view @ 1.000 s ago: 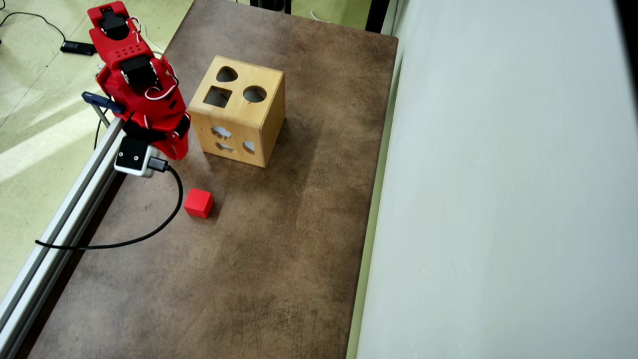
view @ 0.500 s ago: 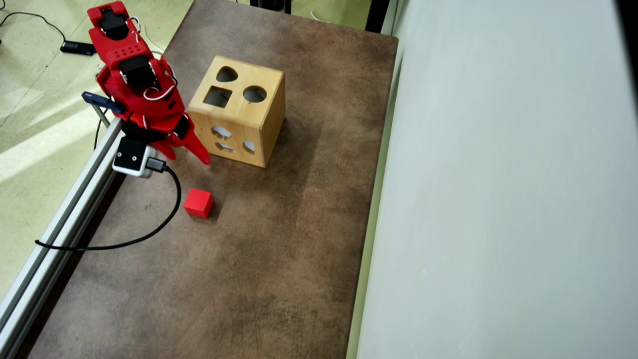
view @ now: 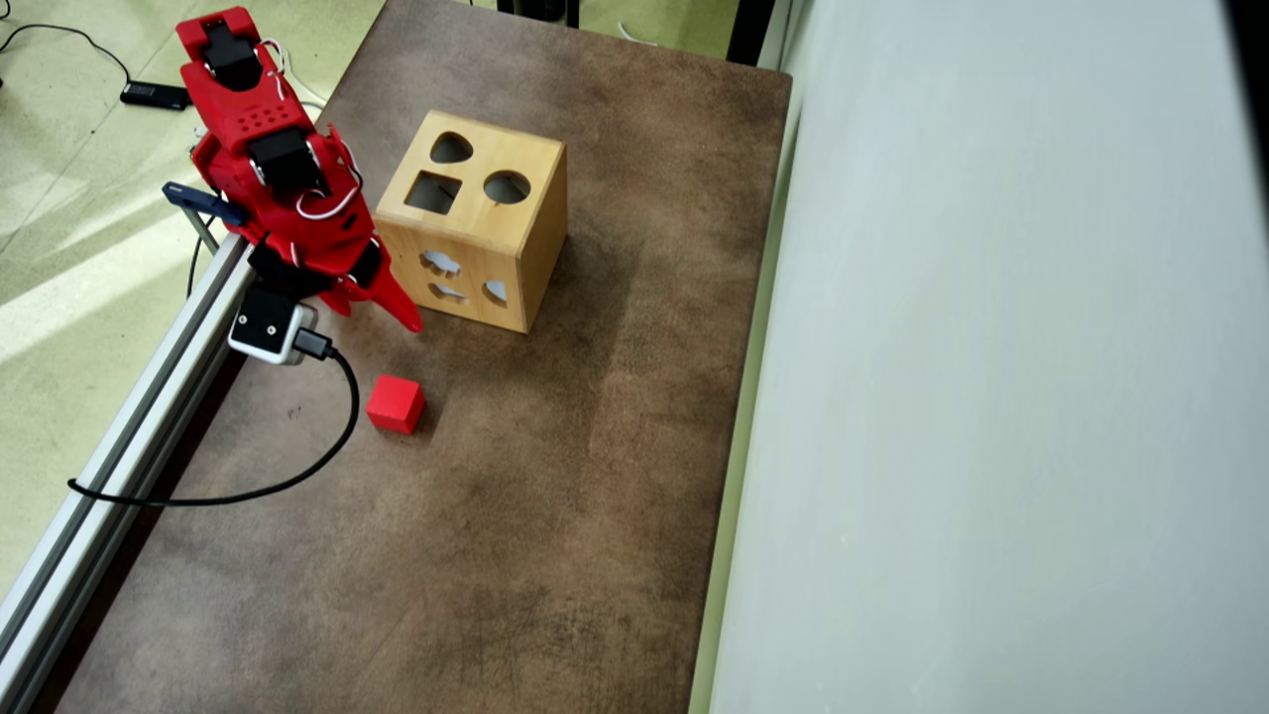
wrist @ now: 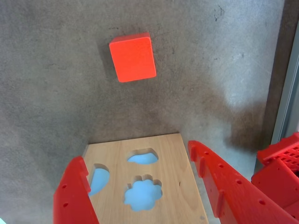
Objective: Pick and place the red cube on the square hole
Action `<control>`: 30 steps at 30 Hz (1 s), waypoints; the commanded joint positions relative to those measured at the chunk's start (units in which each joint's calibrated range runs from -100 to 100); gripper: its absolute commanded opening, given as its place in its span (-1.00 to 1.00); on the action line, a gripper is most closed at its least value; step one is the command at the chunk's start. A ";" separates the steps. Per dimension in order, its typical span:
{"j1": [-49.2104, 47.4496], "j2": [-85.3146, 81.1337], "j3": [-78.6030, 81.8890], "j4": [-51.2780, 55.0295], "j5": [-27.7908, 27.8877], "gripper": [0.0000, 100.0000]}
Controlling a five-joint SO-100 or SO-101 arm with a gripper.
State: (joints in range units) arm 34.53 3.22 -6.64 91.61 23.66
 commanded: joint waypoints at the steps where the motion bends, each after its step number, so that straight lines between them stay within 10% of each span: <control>1: 0.16 -0.55 -1.95 0.43 -0.29 -0.32; 30: 0.24 -0.38 -1.06 0.51 -0.20 -0.20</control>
State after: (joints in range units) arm 34.53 3.22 -6.64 92.09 23.57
